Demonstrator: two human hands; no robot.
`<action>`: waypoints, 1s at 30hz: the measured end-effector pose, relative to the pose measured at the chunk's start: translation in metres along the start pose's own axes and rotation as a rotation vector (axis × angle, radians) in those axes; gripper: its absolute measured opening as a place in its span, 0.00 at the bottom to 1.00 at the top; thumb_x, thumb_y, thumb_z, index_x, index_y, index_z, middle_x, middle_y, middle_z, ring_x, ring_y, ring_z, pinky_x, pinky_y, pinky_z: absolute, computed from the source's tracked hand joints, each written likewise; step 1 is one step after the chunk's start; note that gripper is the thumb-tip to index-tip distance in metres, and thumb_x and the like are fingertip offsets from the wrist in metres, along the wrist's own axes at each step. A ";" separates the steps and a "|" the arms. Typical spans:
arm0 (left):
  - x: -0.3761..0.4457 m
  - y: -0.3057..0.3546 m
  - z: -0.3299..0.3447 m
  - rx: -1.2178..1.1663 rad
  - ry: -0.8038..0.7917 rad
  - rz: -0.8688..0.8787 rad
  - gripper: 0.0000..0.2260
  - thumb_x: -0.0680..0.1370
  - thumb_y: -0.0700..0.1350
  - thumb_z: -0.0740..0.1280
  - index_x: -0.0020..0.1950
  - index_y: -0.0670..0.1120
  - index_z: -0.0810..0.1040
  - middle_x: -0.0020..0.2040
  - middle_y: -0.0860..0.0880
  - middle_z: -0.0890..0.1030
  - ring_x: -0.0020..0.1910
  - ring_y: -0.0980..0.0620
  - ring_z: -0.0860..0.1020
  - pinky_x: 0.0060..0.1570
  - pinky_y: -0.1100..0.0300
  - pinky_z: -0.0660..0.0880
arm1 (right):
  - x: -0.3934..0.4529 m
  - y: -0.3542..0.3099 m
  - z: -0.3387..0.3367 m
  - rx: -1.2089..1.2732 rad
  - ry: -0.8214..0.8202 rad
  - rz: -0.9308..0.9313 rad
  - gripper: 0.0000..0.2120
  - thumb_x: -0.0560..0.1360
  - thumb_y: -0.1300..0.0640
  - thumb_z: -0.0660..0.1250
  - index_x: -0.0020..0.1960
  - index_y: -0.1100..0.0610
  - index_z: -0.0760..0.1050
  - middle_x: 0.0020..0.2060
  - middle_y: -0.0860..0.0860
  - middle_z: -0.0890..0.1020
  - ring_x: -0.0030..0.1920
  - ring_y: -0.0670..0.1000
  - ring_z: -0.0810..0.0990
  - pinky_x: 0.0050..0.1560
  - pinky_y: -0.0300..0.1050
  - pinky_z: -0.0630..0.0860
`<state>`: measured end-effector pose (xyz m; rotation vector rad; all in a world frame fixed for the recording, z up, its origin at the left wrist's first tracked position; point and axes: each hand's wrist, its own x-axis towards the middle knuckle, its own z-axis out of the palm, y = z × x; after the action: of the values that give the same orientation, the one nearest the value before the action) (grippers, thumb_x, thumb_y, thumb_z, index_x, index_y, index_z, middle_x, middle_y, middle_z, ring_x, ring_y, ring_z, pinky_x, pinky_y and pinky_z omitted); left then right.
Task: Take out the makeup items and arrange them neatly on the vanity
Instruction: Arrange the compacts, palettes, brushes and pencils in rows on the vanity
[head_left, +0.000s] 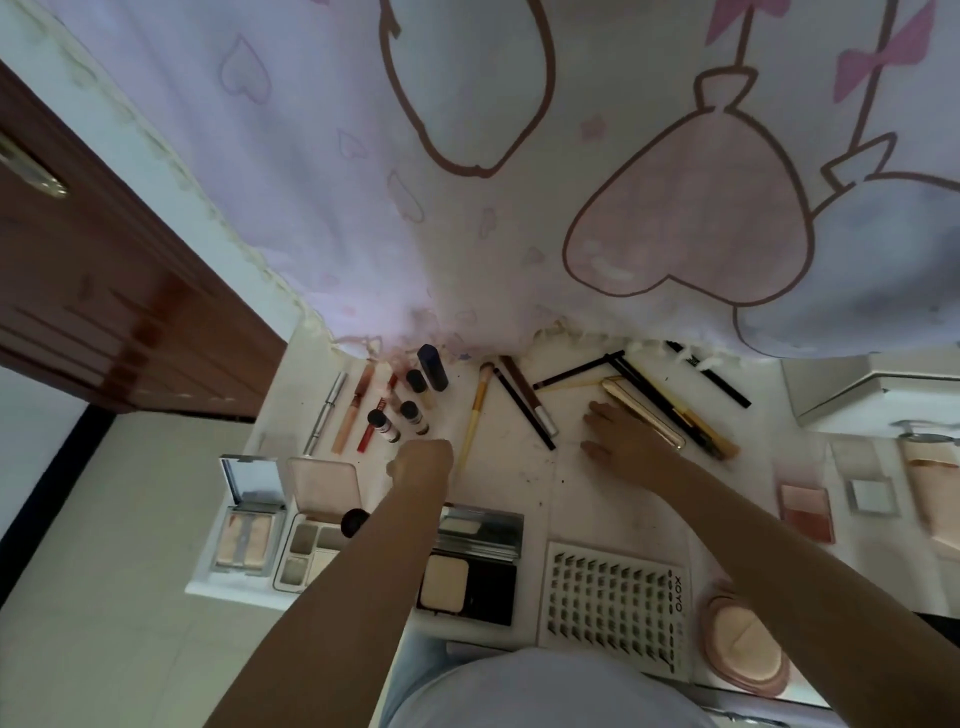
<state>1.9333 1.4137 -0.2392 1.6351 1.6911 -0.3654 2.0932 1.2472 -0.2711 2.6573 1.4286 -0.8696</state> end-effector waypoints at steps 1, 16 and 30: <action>-0.002 -0.001 0.003 0.030 0.003 0.046 0.13 0.77 0.44 0.60 0.59 0.39 0.71 0.63 0.39 0.71 0.59 0.42 0.71 0.61 0.53 0.68 | -0.002 0.003 -0.005 0.009 0.068 0.012 0.24 0.81 0.52 0.51 0.73 0.60 0.55 0.74 0.56 0.58 0.74 0.53 0.57 0.71 0.43 0.54; -0.041 0.030 0.030 0.414 0.034 0.887 0.21 0.79 0.48 0.59 0.71 0.43 0.62 0.67 0.44 0.67 0.66 0.48 0.67 0.63 0.61 0.65 | -0.029 0.027 -0.032 0.238 0.341 0.280 0.13 0.79 0.59 0.56 0.60 0.63 0.72 0.53 0.59 0.76 0.51 0.57 0.76 0.49 0.44 0.71; -0.103 0.056 -0.006 0.481 0.162 1.248 0.17 0.81 0.54 0.51 0.58 0.43 0.70 0.49 0.47 0.78 0.42 0.48 0.76 0.38 0.62 0.66 | -0.073 -0.046 -0.117 0.816 0.598 0.087 0.13 0.78 0.60 0.56 0.35 0.58 0.66 0.27 0.51 0.67 0.28 0.47 0.63 0.26 0.35 0.61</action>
<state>1.9753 1.3502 -0.1494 2.7483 0.4036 0.0118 2.0804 1.2476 -0.1261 3.8182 1.1601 -0.8089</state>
